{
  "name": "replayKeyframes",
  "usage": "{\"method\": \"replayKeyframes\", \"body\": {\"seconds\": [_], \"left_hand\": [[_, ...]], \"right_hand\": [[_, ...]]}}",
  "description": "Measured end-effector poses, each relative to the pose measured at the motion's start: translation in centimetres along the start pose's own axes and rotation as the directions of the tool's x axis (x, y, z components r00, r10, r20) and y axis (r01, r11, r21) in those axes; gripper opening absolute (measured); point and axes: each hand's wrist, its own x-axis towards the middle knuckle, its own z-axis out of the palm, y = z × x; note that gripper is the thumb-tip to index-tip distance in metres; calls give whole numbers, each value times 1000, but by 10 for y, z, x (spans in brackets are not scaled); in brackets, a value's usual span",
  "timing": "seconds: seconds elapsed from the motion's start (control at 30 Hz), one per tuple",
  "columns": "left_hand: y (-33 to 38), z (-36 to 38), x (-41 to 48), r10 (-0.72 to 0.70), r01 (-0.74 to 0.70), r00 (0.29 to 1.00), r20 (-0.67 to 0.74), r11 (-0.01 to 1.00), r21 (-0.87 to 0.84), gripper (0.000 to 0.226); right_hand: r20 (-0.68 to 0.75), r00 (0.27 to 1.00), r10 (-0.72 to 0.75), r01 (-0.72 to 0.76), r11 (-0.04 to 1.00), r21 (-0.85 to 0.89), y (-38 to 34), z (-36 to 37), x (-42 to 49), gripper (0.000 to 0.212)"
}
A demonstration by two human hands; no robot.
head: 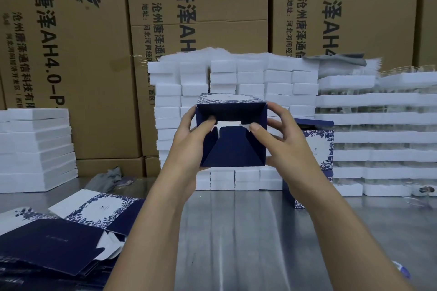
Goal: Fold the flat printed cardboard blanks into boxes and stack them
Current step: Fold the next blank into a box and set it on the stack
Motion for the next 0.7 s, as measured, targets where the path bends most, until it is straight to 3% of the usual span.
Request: {"method": "replayKeyframes", "body": {"seconds": [0.53, 0.63, 0.7], "left_hand": [[12, -6, -9, 78, -88, 988, 131, 993, 74, 40], [14, -1, -11, 88, -98, 987, 136, 992, 74, 49], [12, 5, -12, 143, -148, 987, 66, 986, 75, 60]], "right_hand": [[12, 998, -56, 55, 996, 66, -7, -2, -2, 34], [32, 996, -79, 78, 996, 39, -8, 1, -3, 47], [17, 992, -124, 124, 992, -9, -9, 5, -5, 56]]}}
